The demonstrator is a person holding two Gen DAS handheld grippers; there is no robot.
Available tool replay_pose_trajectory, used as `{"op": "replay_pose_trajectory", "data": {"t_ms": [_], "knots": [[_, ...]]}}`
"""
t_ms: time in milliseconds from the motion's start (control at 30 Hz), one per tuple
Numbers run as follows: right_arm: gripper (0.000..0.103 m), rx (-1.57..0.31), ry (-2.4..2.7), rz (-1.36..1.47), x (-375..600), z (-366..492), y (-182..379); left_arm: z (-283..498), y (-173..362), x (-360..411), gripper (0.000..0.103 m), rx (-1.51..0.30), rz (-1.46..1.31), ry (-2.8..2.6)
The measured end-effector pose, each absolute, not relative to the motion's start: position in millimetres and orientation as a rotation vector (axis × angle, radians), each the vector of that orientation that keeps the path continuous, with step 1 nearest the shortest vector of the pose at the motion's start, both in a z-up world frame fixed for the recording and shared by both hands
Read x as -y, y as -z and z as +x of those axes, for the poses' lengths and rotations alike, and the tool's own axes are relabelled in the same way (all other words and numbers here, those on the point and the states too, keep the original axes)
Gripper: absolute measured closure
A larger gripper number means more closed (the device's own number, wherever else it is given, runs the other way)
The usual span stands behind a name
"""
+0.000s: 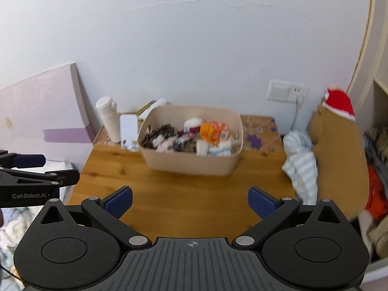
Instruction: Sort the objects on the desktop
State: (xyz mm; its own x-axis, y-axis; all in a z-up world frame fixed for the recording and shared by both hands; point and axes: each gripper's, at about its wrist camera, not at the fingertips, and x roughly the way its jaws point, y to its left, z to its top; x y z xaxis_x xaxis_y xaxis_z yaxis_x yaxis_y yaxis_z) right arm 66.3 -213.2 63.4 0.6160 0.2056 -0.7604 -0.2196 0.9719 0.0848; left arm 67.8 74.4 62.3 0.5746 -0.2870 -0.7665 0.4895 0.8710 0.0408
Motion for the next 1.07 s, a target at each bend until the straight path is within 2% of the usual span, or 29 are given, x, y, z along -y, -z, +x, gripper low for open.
{"op": "replay_pose_trajectory", "data": {"t_ms": [567, 1067], "knots": [[0.0, -0.844, -0.234, 0.036, 240.2, -22.0, -92.4, -9.4, -71.7, -102.5, 0.025, -0.876, 0.263, 0.469], [0.0, -0.851, -0.224, 0.075, 256.4, -30.2, -92.1, -24.5, -89.7, -110.8, 0.022, -0.828, 0.197, 0.51]]}}
